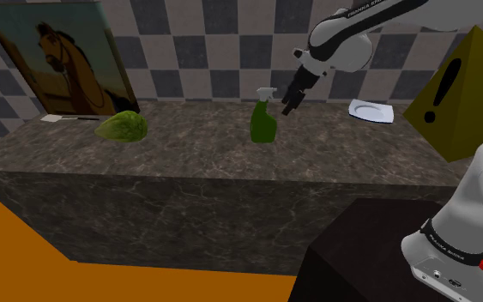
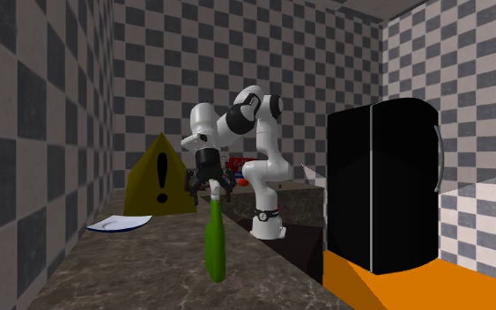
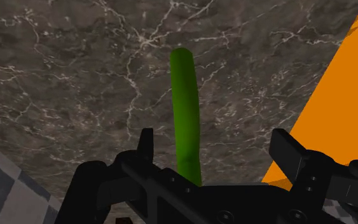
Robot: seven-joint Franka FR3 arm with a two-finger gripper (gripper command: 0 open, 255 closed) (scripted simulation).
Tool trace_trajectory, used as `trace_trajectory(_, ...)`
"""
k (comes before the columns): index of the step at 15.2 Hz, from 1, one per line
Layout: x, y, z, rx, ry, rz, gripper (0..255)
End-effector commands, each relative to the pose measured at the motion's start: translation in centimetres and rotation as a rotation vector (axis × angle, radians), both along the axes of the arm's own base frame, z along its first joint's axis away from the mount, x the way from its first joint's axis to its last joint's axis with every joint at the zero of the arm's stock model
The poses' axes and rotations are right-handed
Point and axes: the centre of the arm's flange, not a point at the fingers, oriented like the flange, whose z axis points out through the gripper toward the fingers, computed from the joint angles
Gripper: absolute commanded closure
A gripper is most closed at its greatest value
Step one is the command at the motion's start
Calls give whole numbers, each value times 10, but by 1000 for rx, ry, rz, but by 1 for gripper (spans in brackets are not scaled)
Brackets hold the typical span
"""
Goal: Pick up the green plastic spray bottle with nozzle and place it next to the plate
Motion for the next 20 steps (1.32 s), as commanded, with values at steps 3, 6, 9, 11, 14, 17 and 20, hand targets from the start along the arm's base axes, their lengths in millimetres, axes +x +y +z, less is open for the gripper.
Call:
trace_trajectory(3,32,7,-23,22,-40,69,0)
trace_trajectory(6,37,13,-36,22,-40,69,0)
trace_trajectory(9,42,19,-50,22,-40,69,0)
trace_trajectory(11,43,20,-53,22,-40,68,0)
trace_trajectory(14,43,20,-53,22,-40,69,0)
trace_trajectory(17,43,20,-53,22,-40,69,0)
trace_trajectory(20,43,20,-53,22,-40,69,255)
